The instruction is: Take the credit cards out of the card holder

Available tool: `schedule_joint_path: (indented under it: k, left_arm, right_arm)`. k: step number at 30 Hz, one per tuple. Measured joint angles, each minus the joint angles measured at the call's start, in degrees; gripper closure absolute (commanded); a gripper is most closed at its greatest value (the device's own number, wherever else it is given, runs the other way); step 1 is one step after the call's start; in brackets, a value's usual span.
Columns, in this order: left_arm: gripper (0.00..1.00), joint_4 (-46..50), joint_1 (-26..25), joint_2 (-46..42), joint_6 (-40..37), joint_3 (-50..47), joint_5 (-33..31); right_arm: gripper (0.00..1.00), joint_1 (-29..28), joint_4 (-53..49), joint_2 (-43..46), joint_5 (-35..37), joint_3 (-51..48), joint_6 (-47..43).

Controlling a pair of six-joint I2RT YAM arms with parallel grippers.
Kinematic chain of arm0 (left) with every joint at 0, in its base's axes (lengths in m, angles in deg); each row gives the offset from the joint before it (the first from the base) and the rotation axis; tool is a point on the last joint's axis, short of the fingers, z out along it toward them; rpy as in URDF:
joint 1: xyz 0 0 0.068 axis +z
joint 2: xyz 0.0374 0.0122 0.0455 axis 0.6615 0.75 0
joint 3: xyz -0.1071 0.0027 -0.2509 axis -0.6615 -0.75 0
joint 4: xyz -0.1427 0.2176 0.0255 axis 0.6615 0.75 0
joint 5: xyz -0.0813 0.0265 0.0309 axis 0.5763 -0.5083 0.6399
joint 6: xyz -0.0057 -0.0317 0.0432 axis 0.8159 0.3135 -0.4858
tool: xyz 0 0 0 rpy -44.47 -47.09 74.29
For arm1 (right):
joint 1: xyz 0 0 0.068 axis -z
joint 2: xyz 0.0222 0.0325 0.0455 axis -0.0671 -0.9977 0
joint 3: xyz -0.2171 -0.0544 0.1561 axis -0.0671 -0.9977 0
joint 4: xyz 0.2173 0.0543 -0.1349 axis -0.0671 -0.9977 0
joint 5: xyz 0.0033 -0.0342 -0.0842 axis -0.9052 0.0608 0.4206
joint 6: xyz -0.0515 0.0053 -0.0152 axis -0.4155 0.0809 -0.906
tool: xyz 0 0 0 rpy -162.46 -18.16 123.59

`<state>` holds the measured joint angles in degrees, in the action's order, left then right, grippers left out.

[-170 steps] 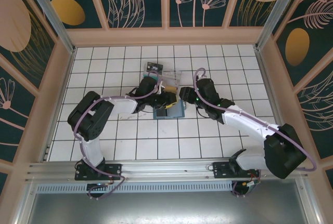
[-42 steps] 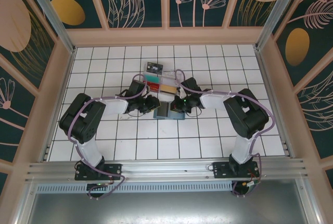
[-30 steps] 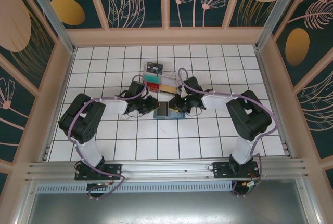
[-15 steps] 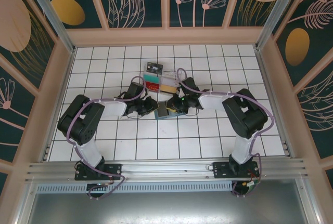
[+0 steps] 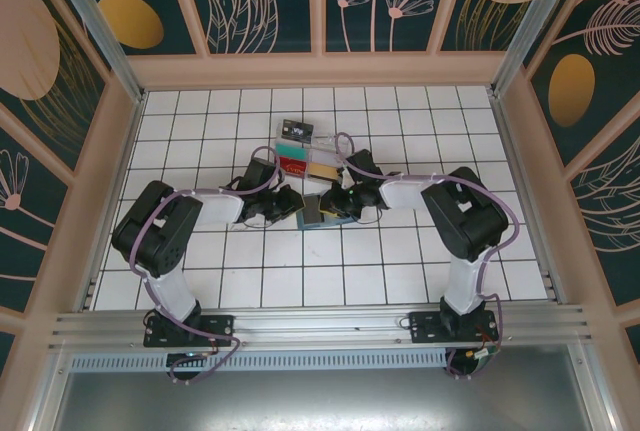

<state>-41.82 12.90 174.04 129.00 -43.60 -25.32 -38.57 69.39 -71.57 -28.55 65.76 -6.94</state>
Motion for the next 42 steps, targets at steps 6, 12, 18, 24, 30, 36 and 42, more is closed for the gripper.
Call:
schedule_joint_path:
  k: [6,12,18,24,30,36,42]
  left_arm:
    - [0.84,-1.86,0.31,0.26,0.02,-0.74,0.17]
    - [0.84,-4.20,0.48,0.31,0.24,-1.92,0.20]
    - [0.84,-5.14,0.48,0.33,0.24,-2.25,0.17]
    - [0.85,-6.69,0.48,0.33,1.07,-3.04,0.28]
    - [0.85,-9.55,0.50,0.33,2.12,-4.50,0.39]
    - [0.84,-9.31,0.50,0.33,2.14,-4.28,0.15]
    - [0.80,-6.34,0.09,0.55,1.84,-2.19,0.63]
  right_arm:
    - [0.86,0.24,1.57,-0.15,-1.31,-0.57,-1.51]
    - [0.87,0.92,6.93,0.00,-3.08,-3.34,-1.14]
    - [0.85,1.64,12.55,0.17,-6.05,-6.10,0.20]
    - [0.82,1.42,14.10,0.17,-6.93,-6.45,0.61]
    - [0.85,0.35,11.56,-0.76,-5.11,-4.37,0.79]
    - [0.88,0.74,11.26,-0.63,-4.96,-4.33,1.66]
    - [1.00,2.08,10.99,1.11,-5.90,-5.38,1.16]
